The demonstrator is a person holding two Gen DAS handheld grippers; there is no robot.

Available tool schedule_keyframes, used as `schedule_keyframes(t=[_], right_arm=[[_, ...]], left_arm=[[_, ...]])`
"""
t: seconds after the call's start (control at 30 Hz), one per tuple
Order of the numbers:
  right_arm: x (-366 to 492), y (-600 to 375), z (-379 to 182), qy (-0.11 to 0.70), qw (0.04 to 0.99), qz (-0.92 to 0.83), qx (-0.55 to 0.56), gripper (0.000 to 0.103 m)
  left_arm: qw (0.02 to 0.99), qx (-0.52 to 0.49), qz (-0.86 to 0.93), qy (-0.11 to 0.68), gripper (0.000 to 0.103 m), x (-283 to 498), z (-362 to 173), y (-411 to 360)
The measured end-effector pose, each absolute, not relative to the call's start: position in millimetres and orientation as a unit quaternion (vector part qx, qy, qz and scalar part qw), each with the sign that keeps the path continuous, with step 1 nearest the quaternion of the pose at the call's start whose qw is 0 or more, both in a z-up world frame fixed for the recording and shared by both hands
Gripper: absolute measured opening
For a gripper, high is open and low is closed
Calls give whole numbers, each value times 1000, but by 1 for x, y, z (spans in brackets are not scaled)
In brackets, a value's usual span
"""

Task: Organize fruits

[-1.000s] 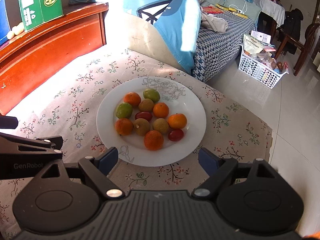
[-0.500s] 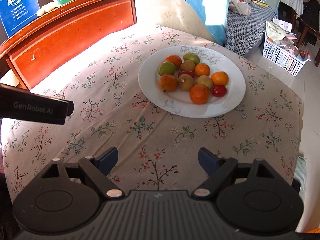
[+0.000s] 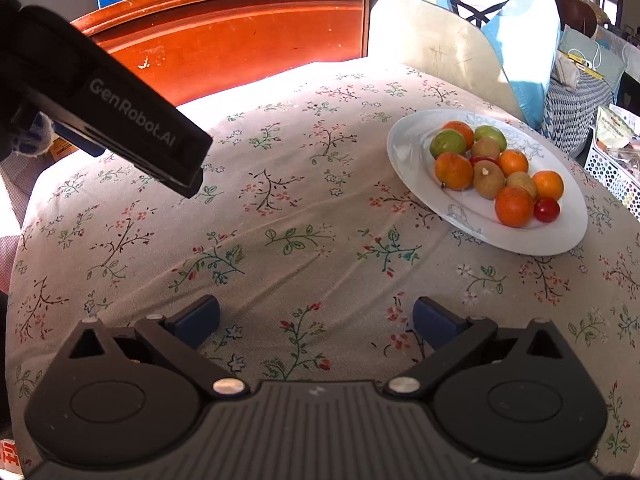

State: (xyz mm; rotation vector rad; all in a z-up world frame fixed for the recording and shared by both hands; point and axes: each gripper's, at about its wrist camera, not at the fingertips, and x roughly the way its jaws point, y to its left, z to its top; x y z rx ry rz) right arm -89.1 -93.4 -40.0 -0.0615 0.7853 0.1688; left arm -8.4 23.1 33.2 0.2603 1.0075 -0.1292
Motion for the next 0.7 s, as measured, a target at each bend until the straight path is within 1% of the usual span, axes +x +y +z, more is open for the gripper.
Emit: schedule_keyframes(t=[0.27,0.7], right_arm=[[-68,-89,-47,335,934,117,-37,102],[-66,-89,-48,331,935,124,-35,102]], left_arm=[[862,115,-58,491,89,-4,26,26],[856,113,-58,501,89,3,15,28]])
